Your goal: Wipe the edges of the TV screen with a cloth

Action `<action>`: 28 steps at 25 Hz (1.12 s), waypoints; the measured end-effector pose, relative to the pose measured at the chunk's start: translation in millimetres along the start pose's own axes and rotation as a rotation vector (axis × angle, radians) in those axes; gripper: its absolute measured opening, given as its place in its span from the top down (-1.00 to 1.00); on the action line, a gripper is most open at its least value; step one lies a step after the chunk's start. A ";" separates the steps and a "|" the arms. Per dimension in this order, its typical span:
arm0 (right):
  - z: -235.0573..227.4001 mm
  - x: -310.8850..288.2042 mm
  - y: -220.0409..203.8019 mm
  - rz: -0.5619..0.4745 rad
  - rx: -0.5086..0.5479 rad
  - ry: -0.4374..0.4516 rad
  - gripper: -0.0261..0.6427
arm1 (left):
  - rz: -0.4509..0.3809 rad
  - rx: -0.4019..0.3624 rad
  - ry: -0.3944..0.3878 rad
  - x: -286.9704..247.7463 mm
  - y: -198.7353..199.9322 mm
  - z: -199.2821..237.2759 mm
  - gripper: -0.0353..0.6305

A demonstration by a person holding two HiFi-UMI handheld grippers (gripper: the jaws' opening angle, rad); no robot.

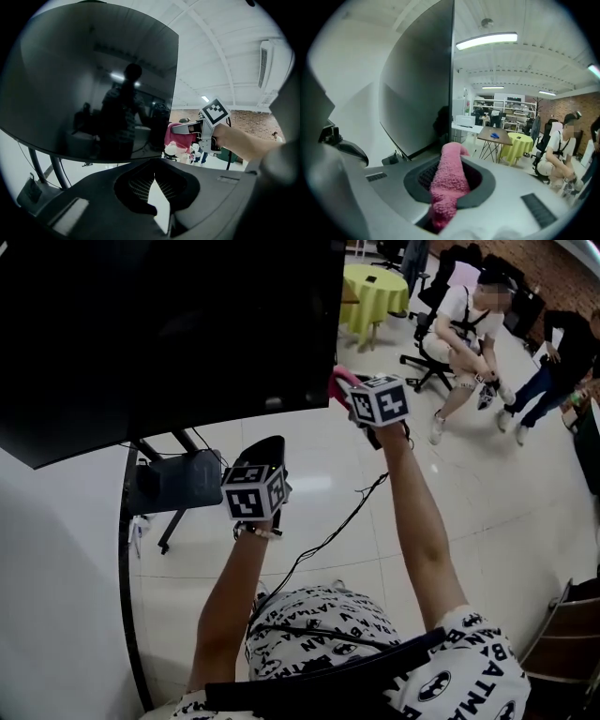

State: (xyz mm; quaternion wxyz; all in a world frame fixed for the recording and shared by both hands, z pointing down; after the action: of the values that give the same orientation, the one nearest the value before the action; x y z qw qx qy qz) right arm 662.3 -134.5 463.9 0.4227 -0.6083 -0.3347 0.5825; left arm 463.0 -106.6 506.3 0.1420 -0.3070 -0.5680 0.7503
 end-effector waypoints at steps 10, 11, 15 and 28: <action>45.2 82.6 -24.2 -0.342 -0.274 -0.013 0.74 | -0.066 -0.020 -0.007 26.0 3.3 16.7 0.89; 52.3 87.5 -34.4 -0.354 -0.299 -0.013 0.74 | -0.072 -0.021 -0.004 28.9 1.4 18.3 0.89; 78.2 94.7 -75.2 -0.360 -0.392 -0.029 0.73 | -0.065 -0.010 0.021 40.1 -14.8 29.0 0.89; 130.4 81.3 -99.7 -0.215 -0.291 -0.055 0.74 | -0.049 0.011 0.047 55.3 -34.0 32.4 0.89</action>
State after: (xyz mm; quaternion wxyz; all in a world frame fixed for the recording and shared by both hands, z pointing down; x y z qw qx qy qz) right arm 549.4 -3.4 524.2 0.3806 -0.6078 -0.4899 0.4957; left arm 395.6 -89.7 527.1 0.1751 -0.3099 -0.5677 0.7423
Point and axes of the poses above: the fingertips, and each gripper's own axes: x backward along the fingers, z to its left, y out of its top, the point moved 1 cm from there along x, backward along the fingers, and after that the axes turned 6 degrees about y, right-handed, at the moved point
